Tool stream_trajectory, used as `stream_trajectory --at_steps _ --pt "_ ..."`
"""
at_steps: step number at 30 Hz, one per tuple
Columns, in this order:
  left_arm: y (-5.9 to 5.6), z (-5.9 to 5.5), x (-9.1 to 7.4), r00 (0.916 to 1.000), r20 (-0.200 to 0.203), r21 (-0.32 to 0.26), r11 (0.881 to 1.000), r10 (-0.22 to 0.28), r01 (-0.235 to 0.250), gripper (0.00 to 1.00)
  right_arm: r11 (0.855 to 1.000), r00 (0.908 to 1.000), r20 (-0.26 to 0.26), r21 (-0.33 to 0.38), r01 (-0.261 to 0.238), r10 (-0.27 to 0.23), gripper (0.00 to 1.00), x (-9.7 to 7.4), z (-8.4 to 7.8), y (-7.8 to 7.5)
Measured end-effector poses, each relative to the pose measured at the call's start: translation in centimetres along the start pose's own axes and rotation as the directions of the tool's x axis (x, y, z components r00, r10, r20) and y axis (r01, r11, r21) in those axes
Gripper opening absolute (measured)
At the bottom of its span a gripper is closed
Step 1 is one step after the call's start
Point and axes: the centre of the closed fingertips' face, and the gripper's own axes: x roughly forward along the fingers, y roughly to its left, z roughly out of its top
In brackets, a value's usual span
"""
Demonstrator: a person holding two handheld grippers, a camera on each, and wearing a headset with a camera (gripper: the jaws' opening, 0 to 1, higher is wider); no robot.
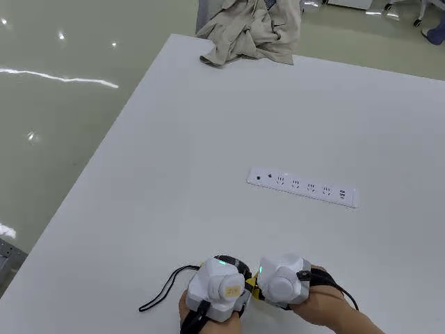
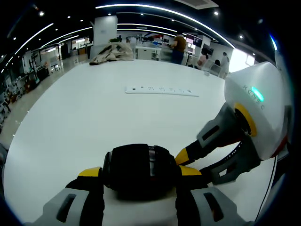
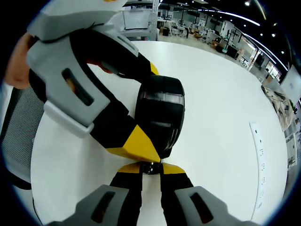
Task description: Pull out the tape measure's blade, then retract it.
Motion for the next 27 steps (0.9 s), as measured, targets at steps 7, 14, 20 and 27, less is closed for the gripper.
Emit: stream_trajectory --at_steps 7,14,20,27 --pt "-0.01 0.02 -0.06 1.0 0.001 -0.004 1.0 0.003 -0.003 0.59 1.0 1.0 -0.006 0.004 0.008 -0.008 0.14 -0.06 -0.04 0.01" --pt "0.0 0.03 -0.03 1.0 0.0 -0.008 1.0 0.005 -0.005 0.6 1.0 0.9999 -0.01 -0.002 0.013 -0.013 0.15 -0.02 -0.09 -0.05" --pt "-0.01 0.2 -0.07 1.0 -0.004 -0.012 1.0 0.006 -0.006 0.6 1.0 0.9997 -0.016 -0.021 0.016 -0.016 0.15 -0.13 -0.01 -0.06" --pt "0.12 0.19 -0.03 1.0 -0.009 -0.031 1.0 -0.003 0.003 0.6 0.999 0.9994 -0.031 -0.029 0.017 -0.017 0.16 -0.12 -0.08 -0.1"
